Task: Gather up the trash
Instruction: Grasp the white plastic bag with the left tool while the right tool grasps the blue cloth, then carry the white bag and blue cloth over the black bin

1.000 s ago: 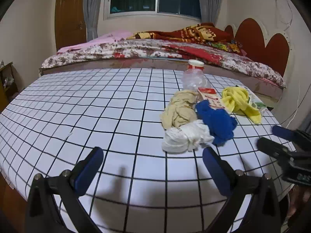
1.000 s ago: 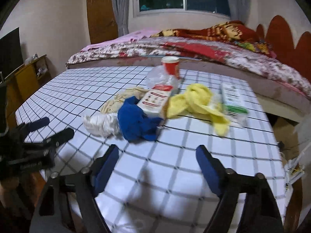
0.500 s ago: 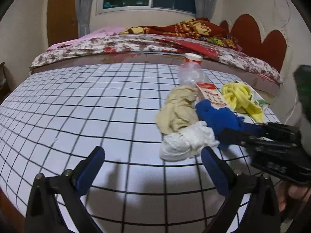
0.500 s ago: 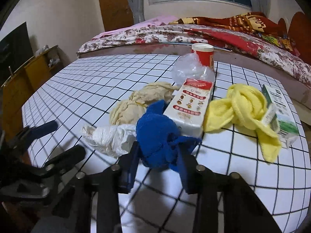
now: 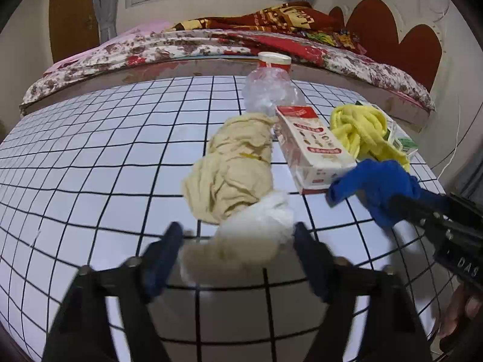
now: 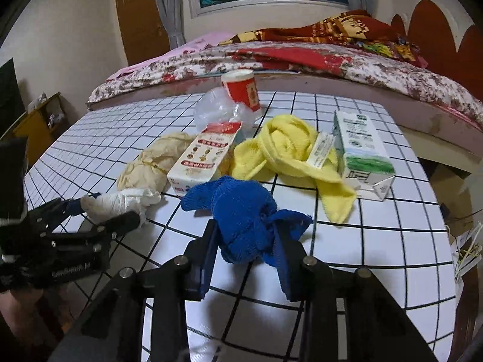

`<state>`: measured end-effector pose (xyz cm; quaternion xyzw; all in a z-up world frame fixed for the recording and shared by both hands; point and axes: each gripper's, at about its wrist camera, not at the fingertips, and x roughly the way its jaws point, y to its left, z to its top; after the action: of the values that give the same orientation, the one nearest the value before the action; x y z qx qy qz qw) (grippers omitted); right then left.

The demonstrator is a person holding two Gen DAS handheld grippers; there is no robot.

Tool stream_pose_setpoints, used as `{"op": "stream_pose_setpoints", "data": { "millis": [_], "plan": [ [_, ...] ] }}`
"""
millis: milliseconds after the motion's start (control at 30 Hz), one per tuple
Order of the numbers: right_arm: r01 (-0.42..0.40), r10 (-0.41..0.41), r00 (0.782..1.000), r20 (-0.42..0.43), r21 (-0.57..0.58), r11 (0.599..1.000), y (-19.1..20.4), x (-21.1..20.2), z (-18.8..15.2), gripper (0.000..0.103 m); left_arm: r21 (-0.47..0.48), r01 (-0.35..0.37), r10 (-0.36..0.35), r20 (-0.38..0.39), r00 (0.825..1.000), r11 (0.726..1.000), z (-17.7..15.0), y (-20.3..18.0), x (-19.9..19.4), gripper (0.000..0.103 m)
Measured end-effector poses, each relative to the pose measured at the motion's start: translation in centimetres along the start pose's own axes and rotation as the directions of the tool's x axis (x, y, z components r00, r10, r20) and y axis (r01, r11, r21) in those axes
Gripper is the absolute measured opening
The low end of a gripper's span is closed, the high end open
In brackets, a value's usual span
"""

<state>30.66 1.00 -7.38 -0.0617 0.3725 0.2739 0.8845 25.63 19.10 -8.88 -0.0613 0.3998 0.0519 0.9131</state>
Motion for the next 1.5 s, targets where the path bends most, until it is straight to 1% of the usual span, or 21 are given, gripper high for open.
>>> {"op": "stream_pose_setpoints", "data": {
  "millis": [33, 100, 133, 200, 233, 267, 333, 433, 467, 500, 533, 567, 633, 733, 933, 1100, 1500],
  "plan": [
    [0.0, 0.0, 1.0, -0.002, -0.009, 1.0, 0.1, 0.1, 0.1, 0.037, 0.006, 0.0, 0.0, -0.011, 1.0, 1.0, 0.0, -0.1, 0.2, 0.049],
    [-0.006, 0.006, 1.0, -0.002, -0.015, 1.0, 0.1, -0.1, 0.1, 0.037, 0.01, 0.02, -0.019, -0.009, 1.0, 1.0, -0.2, -0.3, 0.1, 0.039],
    [-0.017, 0.017, 1.0, 0.0, -0.014, 1.0, 0.1, 0.0, 0.2, 0.038, 0.018, 0.013, -0.013, -0.001, 1.0, 1.0, -0.3, -0.5, -0.2, 0.038],
    [-0.02, 0.02, 1.0, -0.006, -0.024, 1.0, 0.3, 0.1, 0.3, 0.041, 0.017, 0.018, -0.018, 0.01, 1.0, 1.0, -0.7, -0.6, -0.6, 0.038],
    [-0.01, 0.009, 1.0, -0.015, -0.032, 0.999, 0.4, 0.4, 0.4, 0.05, 0.015, 0.022, -0.022, 0.012, 1.0, 1.0, -0.8, -0.6, -0.8, 0.038],
    [0.01, -0.011, 1.0, -0.024, -0.038, 0.999, 0.4, 0.8, 0.5, 0.054, 0.014, 0.023, -0.023, 0.013, 1.0, 1.0, -1.0, -0.6, -0.9, 0.038],
    [0.001, -0.002, 0.999, -0.037, -0.036, 0.999, 0.4, 1.2, 0.6, 0.054, 0.01, 0.025, -0.025, 0.02, 0.999, 1.0, -1.2, -0.5, -1.3, 0.038],
    [0.014, -0.016, 0.998, -0.067, -0.03, 0.999, 0.1, 2.1, 0.6, 0.054, 0.005, 0.024, -0.024, 0.027, 0.999, 1.0, -1.4, -0.5, -1.8, 0.037],
    [-0.015, 0.014, 0.997, -0.071, -0.012, 1.0, -0.2, 2.2, 0.5, 0.052, 0.006, 0.026, -0.026, 0.029, 0.999, 1.0, -1.4, -0.5, -2.0, 0.037],
    [-0.045, 0.044, 0.996, -0.071, -0.001, 0.999, -0.4, 2.1, 0.5, 0.04, 0.009, 0.022, -0.023, 0.031, 0.999, 1.0, -1.4, -0.5, -2.1, 0.037],
    [-0.056, 0.056, 0.996, -0.07, 0.005, 0.998, -0.5, 2.0, 0.5, 0.038, 0.012, 0.019, -0.02, 0.036, 0.999, 1.0, -1.5, -0.5, -2.4, 0.037],
    [-0.052, 0.052, 0.997, -0.061, 0.001, 0.999, -0.4, 1.6, 0.4, 0.038, 0.014, 0.021, -0.022, 0.042, 0.999, 1.0, -1.5, -0.6, -2.7, 0.037],
    [-0.037, 0.037, 0.999, -0.023, 0.001, 0.999, -0.4, 0.0, 0.0, 0.037, 0.014, 0.026, -0.027, 0.061, 0.998, 1.0, -1.7, -0.7, -3.4, 0.037],
    [-0.029, 0.028, 1.0, 0.012, 0.019, 0.999, -0.5, -1.9, -0.7, 0.037, 0.018, 0.037, -0.038, 0.086, 0.996, 0.999, -2.2, -1.4, -4.7, 0.037],
    [-0.002, 0.001, 0.998, 0.059, 0.018, 1.0, -0.5, -6.5, -2.5, 0.037, 0.036, 0.07, -0.075, 0.134, 0.988, 0.997, -3.8, -3.1, -7.4, 0.037],
    [0.03, -0.031, 0.995, 0.094, 0.017, 0.999, -1.2, -10.4, -4.9, 0.038, 0.053, 0.103, -0.11, 0.178, 0.978, 0.993, -5.2, -4.7, -9.7, 0.037],
    [0.131, -0.138, 0.981, 0.134, 0.06, 0.99, -5.0, -17.6, -10.4, 0.037, 0.124, 0.141, -0.163, 0.187, 0.969, 0.982, -7.8, -9.6, -12.2, 0.037]
  ]
}}
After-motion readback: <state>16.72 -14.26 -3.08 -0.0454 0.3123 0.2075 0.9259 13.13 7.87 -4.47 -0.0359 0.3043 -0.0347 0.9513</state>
